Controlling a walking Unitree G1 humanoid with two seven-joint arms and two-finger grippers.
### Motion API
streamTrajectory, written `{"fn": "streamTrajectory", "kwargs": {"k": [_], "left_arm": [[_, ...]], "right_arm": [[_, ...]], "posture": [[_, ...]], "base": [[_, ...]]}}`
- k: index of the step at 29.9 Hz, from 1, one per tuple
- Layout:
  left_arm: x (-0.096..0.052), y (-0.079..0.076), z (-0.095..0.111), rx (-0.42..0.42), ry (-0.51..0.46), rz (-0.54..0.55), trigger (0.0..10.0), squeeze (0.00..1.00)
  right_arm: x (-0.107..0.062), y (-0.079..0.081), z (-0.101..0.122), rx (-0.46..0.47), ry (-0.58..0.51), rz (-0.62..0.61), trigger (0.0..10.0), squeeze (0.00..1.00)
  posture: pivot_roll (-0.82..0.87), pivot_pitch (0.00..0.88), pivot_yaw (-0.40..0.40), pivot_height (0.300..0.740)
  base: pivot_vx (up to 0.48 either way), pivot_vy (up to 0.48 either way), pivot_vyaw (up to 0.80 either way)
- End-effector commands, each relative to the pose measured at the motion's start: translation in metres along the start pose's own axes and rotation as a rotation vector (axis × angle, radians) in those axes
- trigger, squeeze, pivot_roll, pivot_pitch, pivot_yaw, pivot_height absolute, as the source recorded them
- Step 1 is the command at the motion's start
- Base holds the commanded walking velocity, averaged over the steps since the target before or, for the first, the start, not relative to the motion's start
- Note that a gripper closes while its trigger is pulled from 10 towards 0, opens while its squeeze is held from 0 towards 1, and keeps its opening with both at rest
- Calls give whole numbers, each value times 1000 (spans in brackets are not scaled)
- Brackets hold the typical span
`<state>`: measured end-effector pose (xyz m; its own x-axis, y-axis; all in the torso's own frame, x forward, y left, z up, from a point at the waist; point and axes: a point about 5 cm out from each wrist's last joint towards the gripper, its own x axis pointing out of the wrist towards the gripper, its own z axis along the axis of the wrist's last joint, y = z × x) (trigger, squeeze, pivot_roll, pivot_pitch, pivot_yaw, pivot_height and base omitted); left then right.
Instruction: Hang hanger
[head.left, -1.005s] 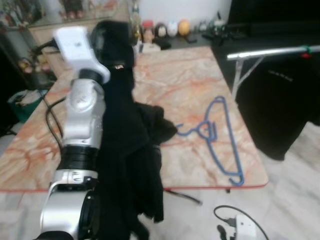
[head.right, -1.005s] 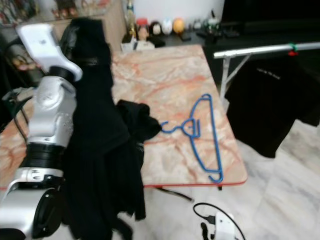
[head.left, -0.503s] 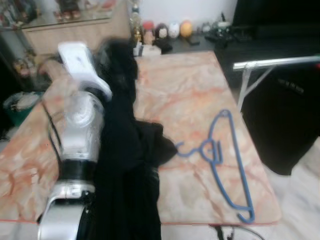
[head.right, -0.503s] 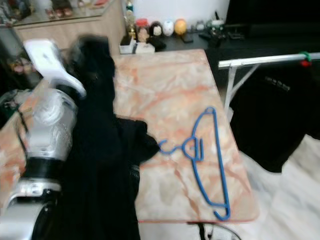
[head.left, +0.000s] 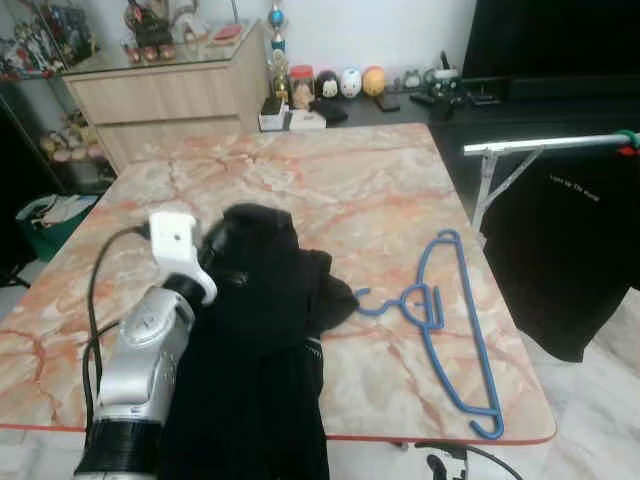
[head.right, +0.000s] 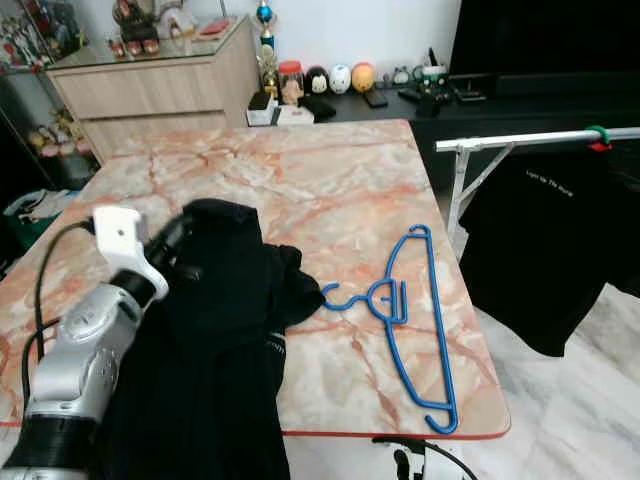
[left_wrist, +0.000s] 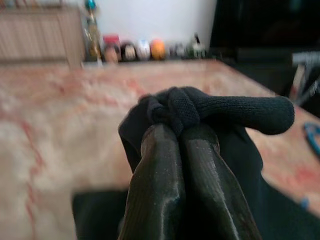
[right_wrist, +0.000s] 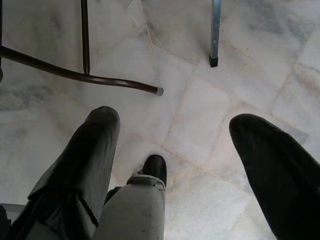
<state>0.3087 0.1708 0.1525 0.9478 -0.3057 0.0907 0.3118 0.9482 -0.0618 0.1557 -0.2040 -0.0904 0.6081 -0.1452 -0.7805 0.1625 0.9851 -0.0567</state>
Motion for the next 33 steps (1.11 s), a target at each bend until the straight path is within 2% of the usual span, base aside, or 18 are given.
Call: {"fn": "streamTrajectory", "kwargs": {"k": [1, 3, 4, 5, 6, 18, 23, 27, 29, 31, 32, 33], "left_arm": [[-4, -5, -4, 24, 32, -44, 10000, 0], [-6, -7, -9, 16, 48, -62, 10000, 0], [-7, -8, -12, 5, 51, -58, 10000, 463], [-7, -8, -12, 5, 51, -58, 10000, 463], [-7, -7, -11, -2, 45, -51, 10000, 1000], [-11, -4, 5, -9, 21, -64, 10000, 1000], [-17, 2, 15, 40, 33, -126, 10000, 1000], [-21, 6, 14, 63, 56, -147, 10000, 1000], [-23, 13, 12, 68, 59, -113, 10000, 1000], [-26, 27, 10, 48, 43, -7, 10000, 1000], [-26, 27, 10, 48, 43, -7, 10000, 1000], [-30, 41, 7, 59, 31, 108, 10000, 1000]], "right_arm": [[0, 3, 0, -6, 3, 12, 10000, 0], [0, 3, 0, -7, 4, 12, 10000, 0], [0, 3, 0, -8, 4, 13, 10000, 0], [0, 3, 0, -8, 4, 13, 10000, 0], [0, 2, -1, -10, 5, 14, 10000, 0], [0, 2, -1, -14, 4, 15, 10000, 0], [0, 2, 0, -14, 3, 16, 10000, 0], [0, 2, 0, -15, 2, 15, 10000, 0], [0, 2, 1, -14, 1, 15, 10000, 0], [0, 2, 1, -13, 0, 13, 10000, 0], [0, 2, 1, -13, 0, 13, 10000, 0], [0, 2, 1, -13, 0, 13, 10000, 0]], "posture": [[54, 0, 76, 740], [56, 0, 76, 740], [58, 0, 74, 740], [58, 0, 74, 740], [59, 0, 73, 740], [62, 0, 71, 740], [67, 0, 70, 740], [69, 0, 70, 740], [69, 0, 70, 740], [69, 0, 70, 740], [69, 0, 70, 740], [68, 0, 69, 740]], "base": [[0, 0, 0], [0, 0, 0], [0, 0, 0], [0, 0, 0], [0, 0, 0], [0, 0, 0], [0, 0, 0], [0, 0, 0], [0, 0, 0], [0, 0, 0], [0, 0, 0], [0, 0, 0]]}}
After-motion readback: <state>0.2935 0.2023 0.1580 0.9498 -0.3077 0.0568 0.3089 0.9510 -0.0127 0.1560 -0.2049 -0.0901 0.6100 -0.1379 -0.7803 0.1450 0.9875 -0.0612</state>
